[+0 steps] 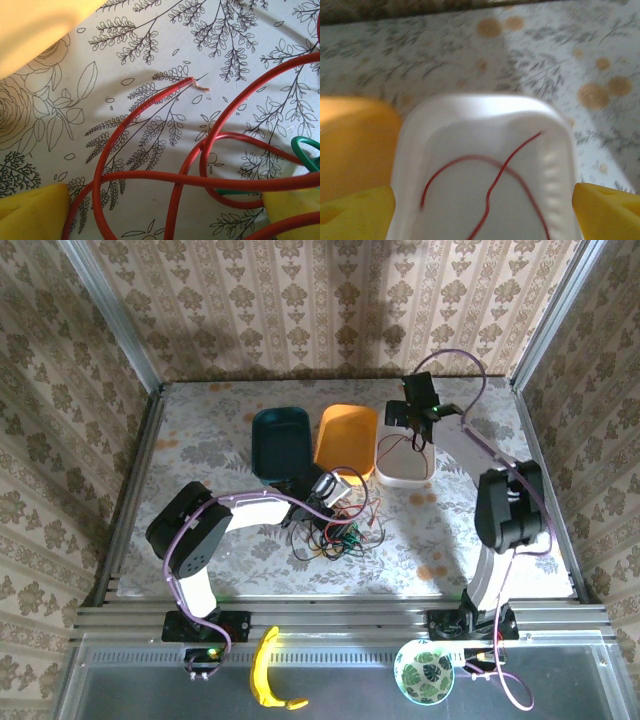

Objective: Untangle the cables

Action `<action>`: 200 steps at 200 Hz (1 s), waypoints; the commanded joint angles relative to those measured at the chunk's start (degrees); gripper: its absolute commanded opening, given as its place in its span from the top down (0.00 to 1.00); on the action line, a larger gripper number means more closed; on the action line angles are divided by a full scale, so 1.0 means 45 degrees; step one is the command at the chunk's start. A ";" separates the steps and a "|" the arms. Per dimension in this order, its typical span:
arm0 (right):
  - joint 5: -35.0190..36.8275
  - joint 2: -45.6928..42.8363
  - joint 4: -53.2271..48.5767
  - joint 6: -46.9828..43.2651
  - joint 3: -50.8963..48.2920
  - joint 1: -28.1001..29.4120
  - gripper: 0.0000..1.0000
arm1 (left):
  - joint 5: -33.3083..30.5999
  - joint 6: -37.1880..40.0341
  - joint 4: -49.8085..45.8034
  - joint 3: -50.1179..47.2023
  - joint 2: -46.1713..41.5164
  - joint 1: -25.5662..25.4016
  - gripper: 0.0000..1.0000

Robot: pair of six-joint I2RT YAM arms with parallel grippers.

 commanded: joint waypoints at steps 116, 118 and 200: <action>-0.6192 -0.3166 -0.1754 0.1570 -0.5482 0.2556 0.27 | 0.0880 0.0417 -0.0761 -0.0033 0.0127 0.0289 0.00; -0.6165 -0.3118 -0.1723 0.1615 -0.5514 0.2575 0.27 | 0.0881 0.0395 -0.0751 -0.0033 0.0135 0.0298 0.00; -0.5040 -0.1823 -0.2214 0.2160 -0.4864 0.2855 0.36 | 0.0901 0.0212 -0.0546 -0.0144 0.0270 0.0249 0.00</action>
